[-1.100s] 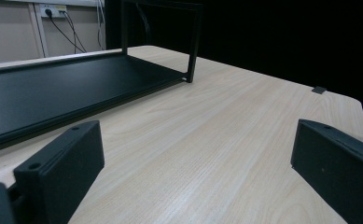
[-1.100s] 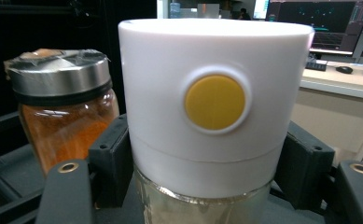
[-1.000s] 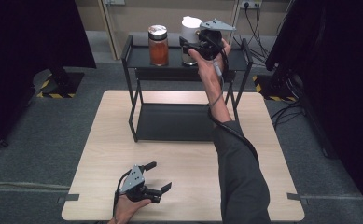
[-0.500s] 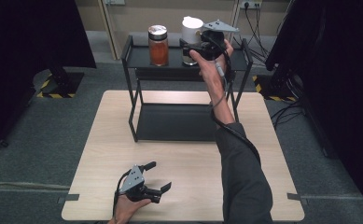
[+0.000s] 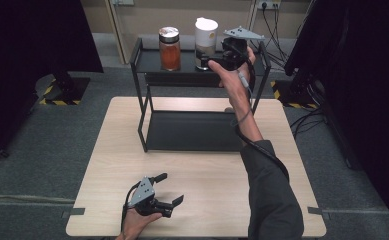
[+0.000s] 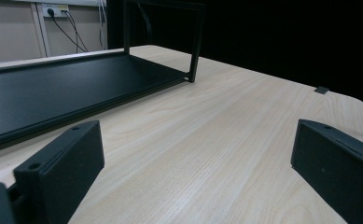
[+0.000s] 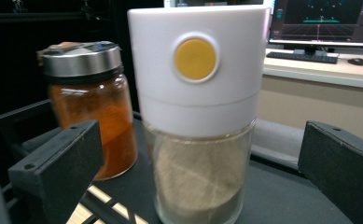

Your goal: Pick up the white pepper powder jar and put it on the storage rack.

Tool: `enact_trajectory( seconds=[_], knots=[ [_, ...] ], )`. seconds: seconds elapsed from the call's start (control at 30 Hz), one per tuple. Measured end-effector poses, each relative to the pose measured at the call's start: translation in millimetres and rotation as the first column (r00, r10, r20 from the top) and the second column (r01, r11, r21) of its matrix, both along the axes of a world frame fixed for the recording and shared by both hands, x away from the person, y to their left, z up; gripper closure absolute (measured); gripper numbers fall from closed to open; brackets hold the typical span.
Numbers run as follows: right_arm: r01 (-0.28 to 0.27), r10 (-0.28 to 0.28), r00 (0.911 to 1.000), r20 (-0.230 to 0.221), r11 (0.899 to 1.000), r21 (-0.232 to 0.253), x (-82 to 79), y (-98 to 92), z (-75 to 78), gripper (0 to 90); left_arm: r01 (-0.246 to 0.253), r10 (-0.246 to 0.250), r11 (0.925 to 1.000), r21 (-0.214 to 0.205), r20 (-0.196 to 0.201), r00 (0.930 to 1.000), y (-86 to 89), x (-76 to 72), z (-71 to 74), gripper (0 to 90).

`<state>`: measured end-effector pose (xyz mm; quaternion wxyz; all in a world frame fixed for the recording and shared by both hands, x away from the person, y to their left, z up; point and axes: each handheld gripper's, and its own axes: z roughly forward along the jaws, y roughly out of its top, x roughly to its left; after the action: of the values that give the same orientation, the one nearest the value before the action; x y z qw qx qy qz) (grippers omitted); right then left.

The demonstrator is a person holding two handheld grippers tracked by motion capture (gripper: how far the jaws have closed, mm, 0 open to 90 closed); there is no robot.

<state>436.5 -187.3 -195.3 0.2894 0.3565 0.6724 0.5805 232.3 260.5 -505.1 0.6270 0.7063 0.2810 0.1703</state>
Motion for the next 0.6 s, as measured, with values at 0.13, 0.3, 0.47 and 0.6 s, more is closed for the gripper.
enact_trajectory(
  seconds=[0.13, 0.3, 0.47, 0.6],
  knots=[
    [-0.024, 0.024, 0.9997, 0.009, 1.000, 0.013, -6.1, -6.8, -5.5, 0.4, -0.002, 0.002, 1.0000, 0.000, -0.001, 1.0000, 0.0, 0.1, -0.1, 2.0],
    [-0.049, 0.049, 0.9986, 0.021, 0.999, -0.004, -14.7, -14.0, -12.7, 0.4, -0.003, 0.003, 1.0000, 0.001, -0.001, 1.0000, -0.1, 0.2, 0.0, 2.0],
    [-0.083, 0.083, 0.9961, 0.030, 0.996, 0.011, -22.9, -23.1, -22.9, 0.4, -0.003, 0.003, 1.0000, 0.001, -0.001, 1.0000, -0.3, 0.2, 0.0, 2.0],
    [-0.123, 0.122, 0.9918, 0.037, 0.992, 0.025, -31.7, -32.2, -31.1, 0.4, -0.002, 0.002, 1.0000, 0.001, -0.001, 1.0000, -0.2, 0.1, 0.0, 2.0]
  ],
)
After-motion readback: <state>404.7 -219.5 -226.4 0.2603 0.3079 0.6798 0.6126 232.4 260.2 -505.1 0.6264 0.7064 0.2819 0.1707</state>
